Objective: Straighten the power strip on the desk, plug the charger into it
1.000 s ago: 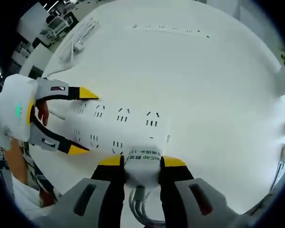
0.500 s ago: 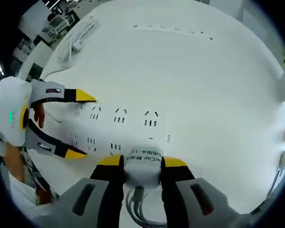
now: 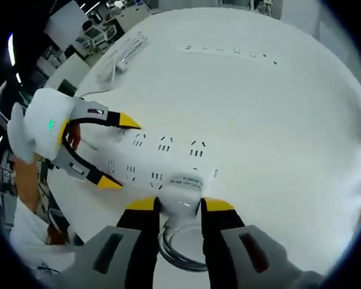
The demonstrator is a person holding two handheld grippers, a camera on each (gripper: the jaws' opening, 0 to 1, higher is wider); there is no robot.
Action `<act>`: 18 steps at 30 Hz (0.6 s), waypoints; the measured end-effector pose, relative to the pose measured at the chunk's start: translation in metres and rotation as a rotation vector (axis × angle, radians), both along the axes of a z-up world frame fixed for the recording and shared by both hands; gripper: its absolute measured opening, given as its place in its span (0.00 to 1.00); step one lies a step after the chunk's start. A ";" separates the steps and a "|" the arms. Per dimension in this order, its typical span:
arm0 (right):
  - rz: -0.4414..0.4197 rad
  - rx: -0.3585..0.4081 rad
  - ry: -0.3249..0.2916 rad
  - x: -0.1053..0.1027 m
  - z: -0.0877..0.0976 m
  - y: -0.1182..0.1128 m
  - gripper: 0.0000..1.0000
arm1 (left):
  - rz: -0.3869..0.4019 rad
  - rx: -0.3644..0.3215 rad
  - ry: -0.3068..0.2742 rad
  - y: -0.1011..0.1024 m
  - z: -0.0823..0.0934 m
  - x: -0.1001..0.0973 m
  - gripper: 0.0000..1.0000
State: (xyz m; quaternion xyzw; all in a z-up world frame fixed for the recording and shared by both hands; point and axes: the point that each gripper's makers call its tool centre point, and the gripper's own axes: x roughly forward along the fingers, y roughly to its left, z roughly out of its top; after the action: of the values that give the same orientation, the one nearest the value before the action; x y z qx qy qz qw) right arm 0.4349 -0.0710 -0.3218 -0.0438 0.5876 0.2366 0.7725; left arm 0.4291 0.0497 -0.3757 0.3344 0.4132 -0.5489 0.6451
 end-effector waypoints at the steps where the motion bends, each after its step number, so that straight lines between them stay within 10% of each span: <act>1: 0.009 -0.008 -0.004 -0.002 0.000 0.001 0.26 | 0.001 0.001 0.000 0.000 0.000 0.000 0.69; 18: -0.022 -0.094 0.060 -0.001 -0.006 -0.002 0.22 | -0.015 0.012 -0.002 -0.005 -0.001 0.010 0.68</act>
State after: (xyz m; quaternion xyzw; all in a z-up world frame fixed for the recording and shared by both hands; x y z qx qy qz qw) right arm 0.4335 -0.0727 -0.3282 -0.0665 0.6216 0.2016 0.7540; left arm 0.4395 0.0450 -0.3764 0.3421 0.4133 -0.5509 0.6393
